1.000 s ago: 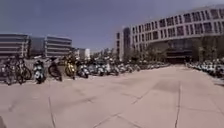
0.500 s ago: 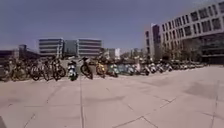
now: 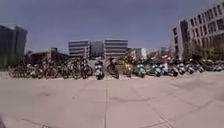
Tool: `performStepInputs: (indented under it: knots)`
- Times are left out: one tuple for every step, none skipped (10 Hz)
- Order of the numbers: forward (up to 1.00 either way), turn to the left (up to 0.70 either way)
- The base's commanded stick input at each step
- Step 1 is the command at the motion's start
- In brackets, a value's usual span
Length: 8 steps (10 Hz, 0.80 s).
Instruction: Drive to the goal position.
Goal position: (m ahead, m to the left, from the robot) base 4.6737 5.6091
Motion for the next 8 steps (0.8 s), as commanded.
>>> performStepInputs:
  knots:
    - [0.0, 0.7]
    - [0.0, 0.7]
    - [0.0, 0.7]
    - [0.0, 0.7]
    - [0.0, 0.7]
    - [0.0, 0.7]
    - [0.0, 0.7]
    - [0.0, 0.7]
